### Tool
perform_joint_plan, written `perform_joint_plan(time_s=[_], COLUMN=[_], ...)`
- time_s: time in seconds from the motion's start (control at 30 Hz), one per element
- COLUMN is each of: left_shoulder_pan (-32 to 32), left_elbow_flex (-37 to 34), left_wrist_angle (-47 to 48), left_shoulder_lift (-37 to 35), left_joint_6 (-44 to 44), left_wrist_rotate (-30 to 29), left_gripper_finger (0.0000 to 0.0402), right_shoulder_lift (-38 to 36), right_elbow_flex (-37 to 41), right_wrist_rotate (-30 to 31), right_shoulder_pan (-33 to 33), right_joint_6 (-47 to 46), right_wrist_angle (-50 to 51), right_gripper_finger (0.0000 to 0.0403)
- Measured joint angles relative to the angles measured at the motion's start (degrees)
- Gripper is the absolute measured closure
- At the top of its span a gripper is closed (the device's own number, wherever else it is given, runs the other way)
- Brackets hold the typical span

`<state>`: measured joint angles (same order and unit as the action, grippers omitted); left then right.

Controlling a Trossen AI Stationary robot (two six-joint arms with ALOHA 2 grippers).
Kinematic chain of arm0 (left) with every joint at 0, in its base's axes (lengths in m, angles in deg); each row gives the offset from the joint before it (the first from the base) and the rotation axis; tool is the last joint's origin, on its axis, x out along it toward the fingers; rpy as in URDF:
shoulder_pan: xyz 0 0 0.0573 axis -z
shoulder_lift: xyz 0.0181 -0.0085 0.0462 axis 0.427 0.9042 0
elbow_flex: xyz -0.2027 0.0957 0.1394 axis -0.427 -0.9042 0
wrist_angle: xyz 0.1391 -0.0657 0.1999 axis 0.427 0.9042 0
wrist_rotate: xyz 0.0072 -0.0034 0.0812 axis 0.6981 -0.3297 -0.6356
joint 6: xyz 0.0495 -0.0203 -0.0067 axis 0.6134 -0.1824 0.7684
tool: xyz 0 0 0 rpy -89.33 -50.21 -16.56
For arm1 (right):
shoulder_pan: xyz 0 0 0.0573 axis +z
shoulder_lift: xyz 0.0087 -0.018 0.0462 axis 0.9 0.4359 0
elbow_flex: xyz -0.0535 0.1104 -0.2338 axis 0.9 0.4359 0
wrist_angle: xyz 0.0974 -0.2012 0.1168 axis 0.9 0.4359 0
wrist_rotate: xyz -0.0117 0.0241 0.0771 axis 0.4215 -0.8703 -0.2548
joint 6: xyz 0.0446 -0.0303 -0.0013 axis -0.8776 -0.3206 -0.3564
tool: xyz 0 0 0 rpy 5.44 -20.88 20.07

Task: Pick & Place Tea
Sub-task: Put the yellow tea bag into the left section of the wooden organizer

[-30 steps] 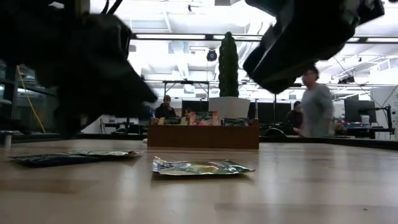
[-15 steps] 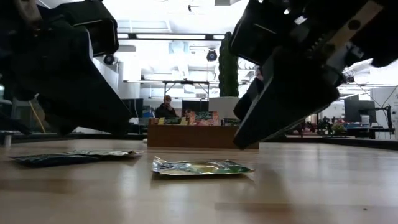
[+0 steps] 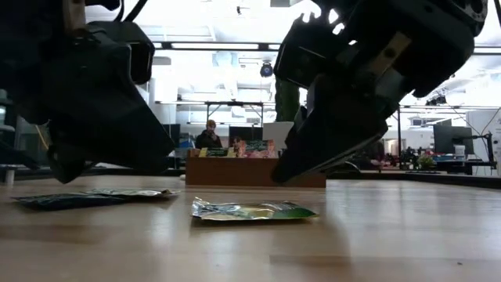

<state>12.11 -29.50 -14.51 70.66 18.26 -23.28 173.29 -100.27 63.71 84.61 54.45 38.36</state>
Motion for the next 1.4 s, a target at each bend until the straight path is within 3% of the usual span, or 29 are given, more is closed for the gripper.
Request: perform_joint_plan(time_s=[0.4,0.83,1.13,1.4], left_shoulder_pan=[0.1,0.0,-4.0,-8.0], left_elbow_flex=[0.0,0.1,1.3,7.7], left_wrist_angle=[2.6,3.7,6.4,16.8], left_shoulder_lift=[0.0,-0.1,-0.1,1.7], left_joint_6=[-17.7,-27.5,-30.7,-30.0], left_wrist_rotate=[2.9,3.3,11.7,20.1], left_gripper_finger=[0.0307,0.0307,0.0307,0.0307], right_shoulder_lift=[2.0,5.6,5.6,5.6], right_elbow_flex=[0.0,-0.1,-0.1,-0.1], right_wrist_rotate=[0.3,1.2,1.8,2.9], right_shoulder_pan=[1.6,1.9,1.7,1.7], right_joint_6=[-0.6,-3.4,-3.4,-4.9], right_wrist_angle=[-0.7,-5.6,-5.5,-5.6], right_gripper_finger=[0.0403,0.0403,0.0403,0.0403])
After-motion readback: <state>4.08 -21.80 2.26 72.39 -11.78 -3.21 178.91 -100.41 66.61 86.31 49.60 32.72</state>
